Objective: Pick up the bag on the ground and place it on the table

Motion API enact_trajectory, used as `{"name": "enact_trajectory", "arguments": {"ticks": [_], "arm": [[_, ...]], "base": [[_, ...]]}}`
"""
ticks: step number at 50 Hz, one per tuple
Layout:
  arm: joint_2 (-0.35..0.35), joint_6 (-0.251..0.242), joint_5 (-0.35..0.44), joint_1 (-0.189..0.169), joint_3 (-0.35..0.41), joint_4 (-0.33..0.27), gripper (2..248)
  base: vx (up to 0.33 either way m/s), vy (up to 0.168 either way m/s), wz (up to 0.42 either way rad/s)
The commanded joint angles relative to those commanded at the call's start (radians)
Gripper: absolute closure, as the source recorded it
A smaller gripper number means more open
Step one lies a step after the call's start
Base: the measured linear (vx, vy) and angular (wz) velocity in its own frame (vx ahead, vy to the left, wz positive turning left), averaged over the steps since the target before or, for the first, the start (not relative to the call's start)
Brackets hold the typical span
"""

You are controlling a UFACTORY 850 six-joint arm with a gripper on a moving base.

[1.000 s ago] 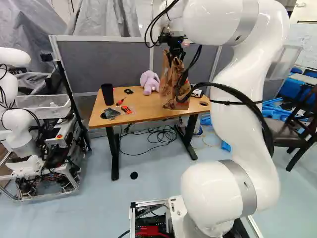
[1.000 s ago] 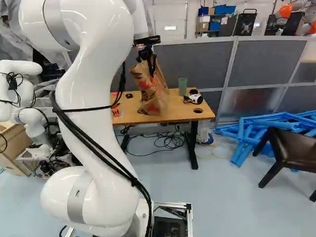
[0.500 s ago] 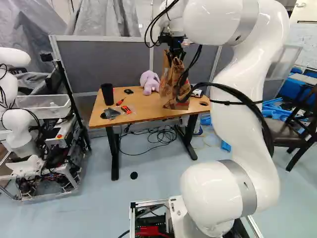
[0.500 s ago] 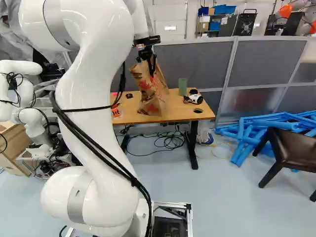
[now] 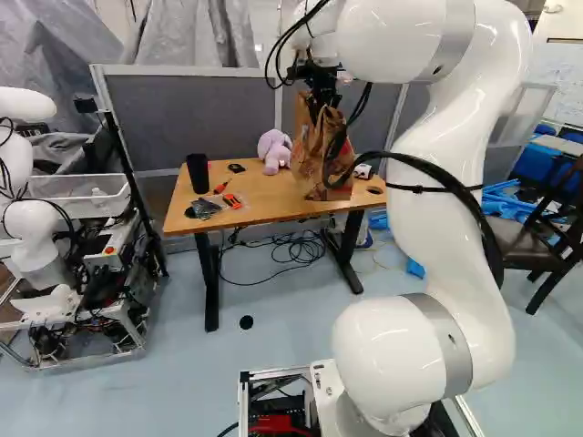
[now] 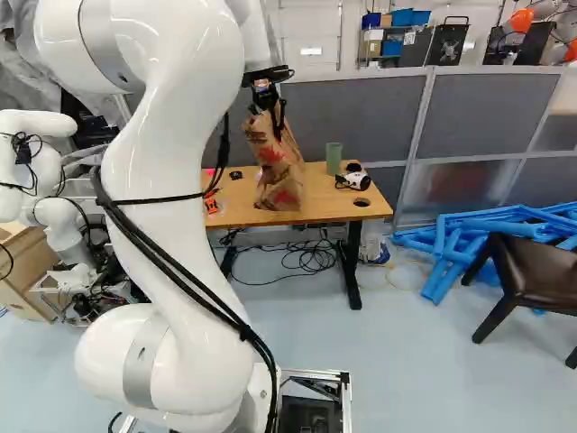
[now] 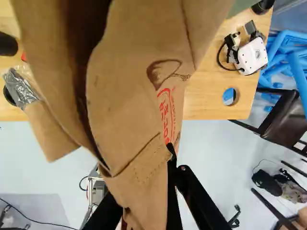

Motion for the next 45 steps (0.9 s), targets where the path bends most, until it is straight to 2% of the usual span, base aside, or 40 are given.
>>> {"name": "enact_trajectory", "arguments": {"ticks": [45], "arm": [[0.000, -0.473, 0.000, 0.000, 0.000, 0.000, 229]], "base": [[0.000, 0.000, 0.000]]}}
